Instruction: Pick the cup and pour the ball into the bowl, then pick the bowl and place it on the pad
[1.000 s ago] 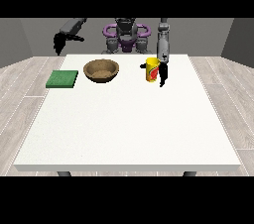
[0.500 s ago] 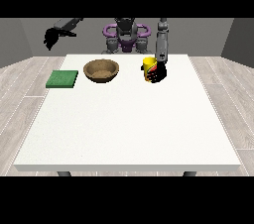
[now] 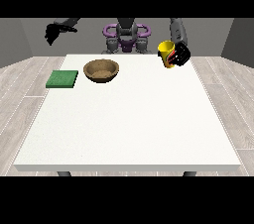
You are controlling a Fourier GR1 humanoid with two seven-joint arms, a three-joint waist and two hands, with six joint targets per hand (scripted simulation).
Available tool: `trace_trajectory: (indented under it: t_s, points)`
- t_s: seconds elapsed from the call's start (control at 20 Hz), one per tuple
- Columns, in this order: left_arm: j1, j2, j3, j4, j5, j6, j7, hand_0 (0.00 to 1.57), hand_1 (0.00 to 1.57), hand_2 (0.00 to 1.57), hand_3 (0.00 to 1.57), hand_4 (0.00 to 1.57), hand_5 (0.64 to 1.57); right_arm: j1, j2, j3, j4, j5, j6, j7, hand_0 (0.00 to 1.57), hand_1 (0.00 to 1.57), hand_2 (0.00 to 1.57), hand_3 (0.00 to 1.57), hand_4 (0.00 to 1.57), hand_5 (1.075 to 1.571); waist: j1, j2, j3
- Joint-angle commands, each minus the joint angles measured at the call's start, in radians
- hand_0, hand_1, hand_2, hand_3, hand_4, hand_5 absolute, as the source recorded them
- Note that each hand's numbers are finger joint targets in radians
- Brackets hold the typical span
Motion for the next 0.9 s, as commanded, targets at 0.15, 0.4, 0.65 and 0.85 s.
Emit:
trace_trajectory:
  t_s: [0.15, 0.4, 0.65, 0.85]
  points:
    - [-0.053, 0.006, -0.105, -0.014, -0.166, 0.066, 0.223, 1.47, 1.47, 1.57, 1.57, 1.57, 1.278, 0.035, 0.03, 0.017, 0.066, 0.04, -0.005, -0.057, 0.0, 0.0, 0.0, 0.0, 0.0, 1.568, 0.015, -0.035, -0.0039]
    - [-0.116, -0.054, -0.172, -0.07, -0.261, 0.049, 0.393, 1.49, 1.49, 1.57, 1.57, 1.57, 1.274, -0.006, -0.021, -0.034, 0.153, -0.001, 0.032, -0.058, 0.0, 0.0, 0.0, 0.0, 0.0, 1.569, 0.034, -0.058, -0.0038]
    - [-0.213, -0.114, -0.294, -0.022, -0.475, 0.162, 0.605, 1.5, 1.5, 1.57, 1.57, 1.51, 1.244, -0.05, -0.043, -0.039, 0.18, 0.0, 0.042, -0.058, 0.0, 0.0, 0.0, 0.0, 0.0, 1.57, 0.008, -0.048, -0.003]
    - [-0.292, -0.126, -0.41, 0.0, -0.645, 0.115, 0.736, 1.56, 1.56, 1.57, 1.57, 1.57, 1.207, -0.03, -0.057, -0.046, 0.229, -0.003, 0.075, -0.075, 0.0, 0.0, 0.0, 0.0, 0.0, 1.57, 0.009, -0.107, -0.0018]
